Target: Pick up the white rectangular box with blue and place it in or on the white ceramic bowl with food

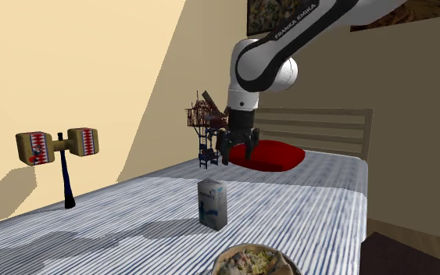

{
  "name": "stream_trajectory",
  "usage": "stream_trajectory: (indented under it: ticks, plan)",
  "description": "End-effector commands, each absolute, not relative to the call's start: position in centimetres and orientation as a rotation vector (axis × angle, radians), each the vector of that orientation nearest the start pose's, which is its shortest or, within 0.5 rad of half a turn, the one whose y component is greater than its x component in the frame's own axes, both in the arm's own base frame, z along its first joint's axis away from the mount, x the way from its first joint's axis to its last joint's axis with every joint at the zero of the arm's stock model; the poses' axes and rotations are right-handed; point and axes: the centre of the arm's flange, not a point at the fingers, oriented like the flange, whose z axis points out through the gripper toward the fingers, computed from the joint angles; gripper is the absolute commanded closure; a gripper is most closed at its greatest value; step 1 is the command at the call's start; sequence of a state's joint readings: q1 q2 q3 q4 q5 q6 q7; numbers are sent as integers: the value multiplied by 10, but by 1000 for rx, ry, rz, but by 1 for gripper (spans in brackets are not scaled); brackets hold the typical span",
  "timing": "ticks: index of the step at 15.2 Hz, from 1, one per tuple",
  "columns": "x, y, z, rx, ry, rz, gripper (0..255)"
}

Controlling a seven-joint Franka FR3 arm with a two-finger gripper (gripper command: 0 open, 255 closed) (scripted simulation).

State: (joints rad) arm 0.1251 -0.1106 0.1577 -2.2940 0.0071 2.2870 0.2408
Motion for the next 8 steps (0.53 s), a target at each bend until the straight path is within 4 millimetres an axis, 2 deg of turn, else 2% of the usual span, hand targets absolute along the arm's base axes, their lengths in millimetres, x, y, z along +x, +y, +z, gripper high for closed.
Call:
stream_trajectory:
  ticks: [1, 7, 8]
  plan:
    - [503, 156, 388, -3126, -91, -164, 0]
    - [543, 198, 336, -3140, -185, -175, 0]
    - [543, 198, 331, -3140, -185, -175, 0]
